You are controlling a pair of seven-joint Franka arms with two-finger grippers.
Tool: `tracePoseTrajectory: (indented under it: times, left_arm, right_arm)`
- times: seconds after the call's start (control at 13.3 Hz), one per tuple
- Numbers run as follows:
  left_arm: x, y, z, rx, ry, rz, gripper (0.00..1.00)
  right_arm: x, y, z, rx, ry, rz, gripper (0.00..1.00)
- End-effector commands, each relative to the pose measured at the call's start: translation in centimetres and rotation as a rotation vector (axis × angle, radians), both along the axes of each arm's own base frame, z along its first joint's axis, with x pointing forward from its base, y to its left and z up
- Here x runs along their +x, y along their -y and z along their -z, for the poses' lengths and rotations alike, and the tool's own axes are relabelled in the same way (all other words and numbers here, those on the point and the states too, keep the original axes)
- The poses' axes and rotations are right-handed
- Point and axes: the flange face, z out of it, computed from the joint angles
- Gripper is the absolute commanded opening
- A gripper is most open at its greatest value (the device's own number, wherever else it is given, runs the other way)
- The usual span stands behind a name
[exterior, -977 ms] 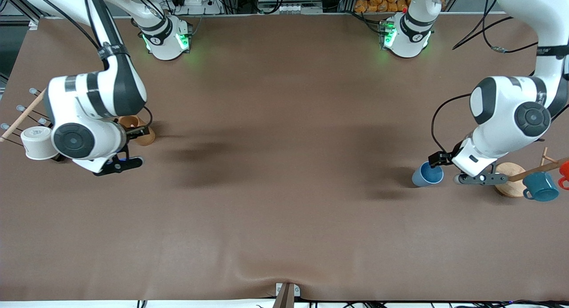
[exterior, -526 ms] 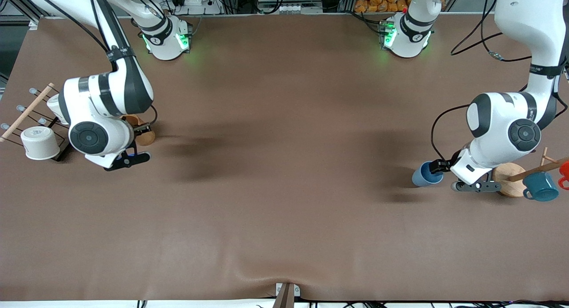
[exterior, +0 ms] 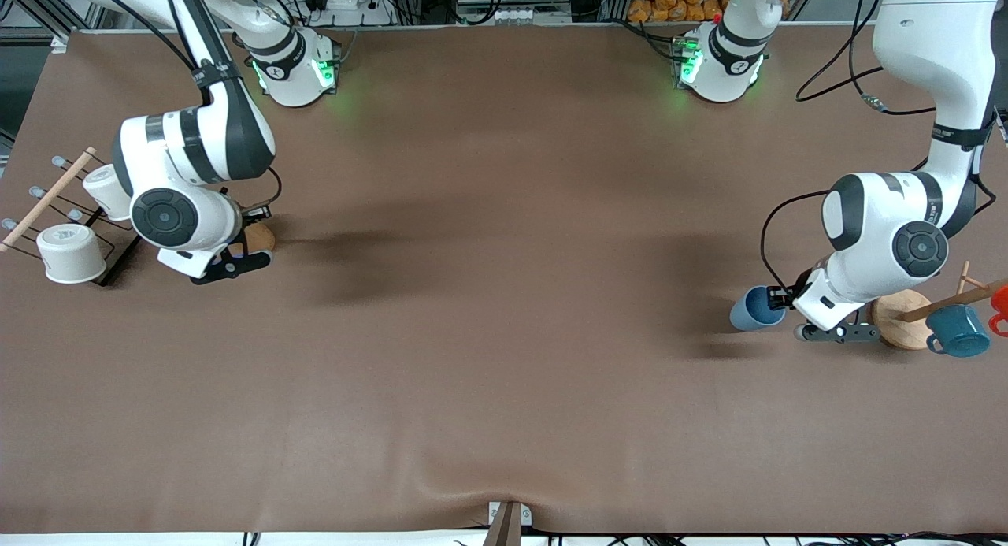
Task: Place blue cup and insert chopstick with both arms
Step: 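Grasp the blue cup with the left gripper while the right gripper grasps the chopstick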
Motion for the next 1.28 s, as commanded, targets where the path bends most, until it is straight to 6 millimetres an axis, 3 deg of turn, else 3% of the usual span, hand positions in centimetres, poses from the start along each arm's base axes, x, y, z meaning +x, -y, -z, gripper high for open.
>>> tracePoseTrajectory:
  times: [0.0, 0.3, 0.53, 0.83, 0.9, 1.13, 1.2]
  left_arm:
    - [0.6, 0.7, -0.5, -0.010, 0.018, 0.014, 0.00]
    - [0.7, 2.5, -2.8, -0.013, 0.041, 0.036, 0.00]
    - [-0.5, 7.7, -5.6, -0.037, 0.015, 0.071, 0.00]
    - [-3.4, 19.4, -7.1, -0.085, -0.018, -0.010, 0.00]
    - [-4.2, 23.1, -7.4, -0.105, -0.021, -0.019, 0.00]
    - [-7.8, 33.3, -6.7, -0.115, -0.037, -0.090, 0.00]
    - [-8.8, 35.6, -6.6, -0.112, -0.039, -0.125, 0.00]
  right_arm:
    - [-0.8, 0.5, -0.8, -0.003, 0.016, -0.031, 0.38]
    - [-0.5, 1.6, -1.2, 0.006, 0.019, -0.029, 0.34]
    - [-0.3, 2.0, -1.2, 0.011, 0.024, -0.029, 0.29]
    - [-0.2, 1.8, -1.4, 0.012, 0.029, -0.032, 0.23]
    - [-0.1, 1.8, -1.5, 0.012, 0.032, -0.032, 0.22]
    - [-0.1, 1.8, -1.4, 0.012, 0.030, -0.032, 0.20]
    - [-0.1, 1.8, -1.4, 0.011, 0.027, -0.032, 0.18]
